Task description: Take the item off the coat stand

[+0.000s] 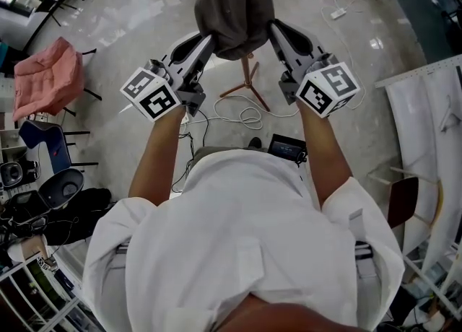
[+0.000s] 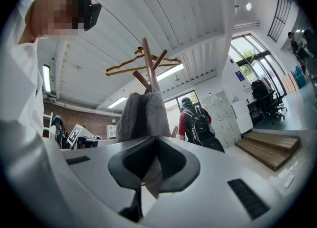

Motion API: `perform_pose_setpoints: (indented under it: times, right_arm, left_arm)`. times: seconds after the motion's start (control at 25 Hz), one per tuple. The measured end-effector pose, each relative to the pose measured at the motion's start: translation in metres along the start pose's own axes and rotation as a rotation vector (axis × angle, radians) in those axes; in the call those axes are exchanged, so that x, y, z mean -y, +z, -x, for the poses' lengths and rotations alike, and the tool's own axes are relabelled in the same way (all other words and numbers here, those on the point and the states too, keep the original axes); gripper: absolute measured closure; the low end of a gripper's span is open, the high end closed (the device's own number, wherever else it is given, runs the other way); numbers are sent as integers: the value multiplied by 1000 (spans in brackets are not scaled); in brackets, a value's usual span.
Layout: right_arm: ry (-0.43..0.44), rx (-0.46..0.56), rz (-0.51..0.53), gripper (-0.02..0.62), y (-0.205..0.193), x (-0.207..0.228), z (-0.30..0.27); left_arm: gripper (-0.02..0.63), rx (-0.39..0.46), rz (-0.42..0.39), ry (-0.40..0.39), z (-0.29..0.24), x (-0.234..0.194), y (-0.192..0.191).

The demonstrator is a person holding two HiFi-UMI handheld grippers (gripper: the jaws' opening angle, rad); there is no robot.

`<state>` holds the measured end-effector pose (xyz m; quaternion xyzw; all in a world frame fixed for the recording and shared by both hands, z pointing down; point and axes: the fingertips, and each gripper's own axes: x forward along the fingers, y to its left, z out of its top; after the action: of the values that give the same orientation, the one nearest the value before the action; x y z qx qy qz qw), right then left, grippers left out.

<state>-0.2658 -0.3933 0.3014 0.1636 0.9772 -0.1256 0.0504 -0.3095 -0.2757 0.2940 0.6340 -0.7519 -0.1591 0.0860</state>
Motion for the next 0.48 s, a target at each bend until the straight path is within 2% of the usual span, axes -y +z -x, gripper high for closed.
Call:
perform_pose_setpoints:
  times: [0.24,0.48]
  right_arm:
    - [-1,34,-6,568,13,-8,2]
    - [-12,79,3,568,35,-24,7]
  left_arm:
    - [557,43,11,-21,5,7,13]
    - [558,64,-37,-51,14,29,37]
